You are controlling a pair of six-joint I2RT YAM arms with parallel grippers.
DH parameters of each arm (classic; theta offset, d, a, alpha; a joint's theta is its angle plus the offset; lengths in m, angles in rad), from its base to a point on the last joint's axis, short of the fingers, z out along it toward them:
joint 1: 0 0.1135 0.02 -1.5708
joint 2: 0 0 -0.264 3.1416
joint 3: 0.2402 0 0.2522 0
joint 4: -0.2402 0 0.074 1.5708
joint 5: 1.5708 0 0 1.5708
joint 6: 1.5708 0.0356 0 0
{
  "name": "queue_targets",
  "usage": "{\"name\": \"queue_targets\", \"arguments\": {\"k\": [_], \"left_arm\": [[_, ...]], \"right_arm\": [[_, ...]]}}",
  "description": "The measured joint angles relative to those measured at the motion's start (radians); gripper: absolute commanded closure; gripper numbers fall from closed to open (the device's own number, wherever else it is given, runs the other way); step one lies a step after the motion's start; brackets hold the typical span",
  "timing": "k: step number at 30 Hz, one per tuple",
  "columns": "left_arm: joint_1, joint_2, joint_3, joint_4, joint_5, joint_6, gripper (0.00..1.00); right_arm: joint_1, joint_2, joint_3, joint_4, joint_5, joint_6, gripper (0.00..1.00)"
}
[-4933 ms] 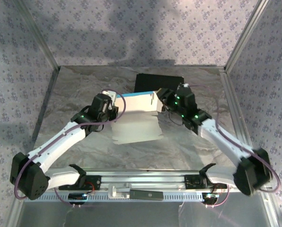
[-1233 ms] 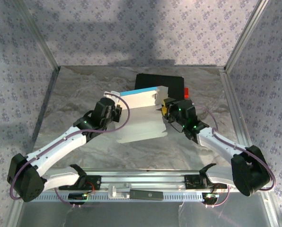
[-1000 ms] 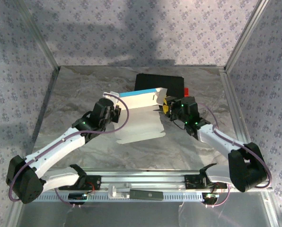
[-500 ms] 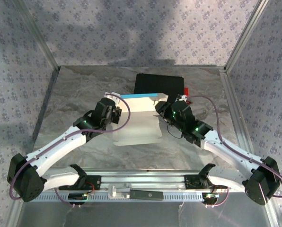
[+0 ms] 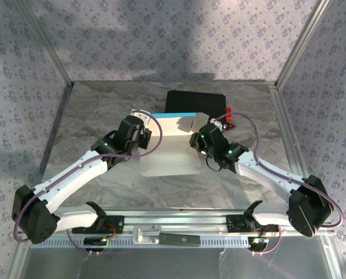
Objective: Fold the paper box
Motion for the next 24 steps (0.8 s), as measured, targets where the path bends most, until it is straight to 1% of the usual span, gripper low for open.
{"name": "queue_targets", "arguments": {"k": [5, 14, 19, 24], "left_arm": [[0.000, 0.000, 0.000, -0.006, 0.008, 0.000, 1.00], [0.010, 0.012, 0.006, -0.010, 0.033, -0.002, 1.00], [0.033, 0.012, 0.008, -0.014, 0.058, -0.008, 1.00], [0.035, 0.012, 0.011, -0.021, 0.073, -0.009, 1.00]], "right_arm": [[-0.036, 0.022, 0.010, 0.037, -0.034, -0.020, 0.52], [-0.031, 0.038, 0.005, 0.104, -0.072, -0.021, 0.50], [-0.032, 0.038, -0.025, 0.109, -0.073, -0.021, 0.48], [-0.041, 0.041, -0.047, 0.124, -0.085, -0.023, 0.48]]}}
